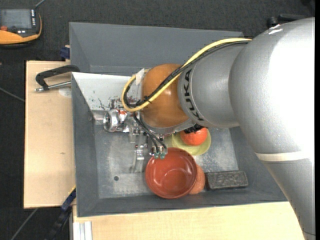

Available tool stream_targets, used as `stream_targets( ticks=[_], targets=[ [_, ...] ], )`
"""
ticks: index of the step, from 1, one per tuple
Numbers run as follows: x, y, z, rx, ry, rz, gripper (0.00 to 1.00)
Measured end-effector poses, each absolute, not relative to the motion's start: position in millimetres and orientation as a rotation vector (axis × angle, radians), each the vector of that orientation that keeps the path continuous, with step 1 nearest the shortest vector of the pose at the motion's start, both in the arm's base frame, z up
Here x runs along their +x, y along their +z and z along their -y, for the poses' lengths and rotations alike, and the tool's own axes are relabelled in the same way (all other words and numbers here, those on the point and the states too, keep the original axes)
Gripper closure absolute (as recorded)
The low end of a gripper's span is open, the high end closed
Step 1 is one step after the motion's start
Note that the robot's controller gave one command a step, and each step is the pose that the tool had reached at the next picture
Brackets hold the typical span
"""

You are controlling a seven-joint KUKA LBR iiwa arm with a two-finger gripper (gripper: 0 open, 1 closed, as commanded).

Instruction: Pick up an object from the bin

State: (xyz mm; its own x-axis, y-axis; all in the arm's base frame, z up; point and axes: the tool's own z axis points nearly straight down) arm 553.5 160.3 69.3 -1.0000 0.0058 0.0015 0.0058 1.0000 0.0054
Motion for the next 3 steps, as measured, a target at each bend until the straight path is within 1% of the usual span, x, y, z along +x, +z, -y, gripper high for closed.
stream_targets(
  ticks=[1, 2, 3],
  targets=[
    [568.9, 190, -192, -0.471, -0.019, 3.113, 0.00],
    [601.6, 155, -210, -1.060, -0.026, 2.964, 0.00],
    [596.4, 111, -207, -0.624, -0.023, 3.086, 0.00]
  ],
)
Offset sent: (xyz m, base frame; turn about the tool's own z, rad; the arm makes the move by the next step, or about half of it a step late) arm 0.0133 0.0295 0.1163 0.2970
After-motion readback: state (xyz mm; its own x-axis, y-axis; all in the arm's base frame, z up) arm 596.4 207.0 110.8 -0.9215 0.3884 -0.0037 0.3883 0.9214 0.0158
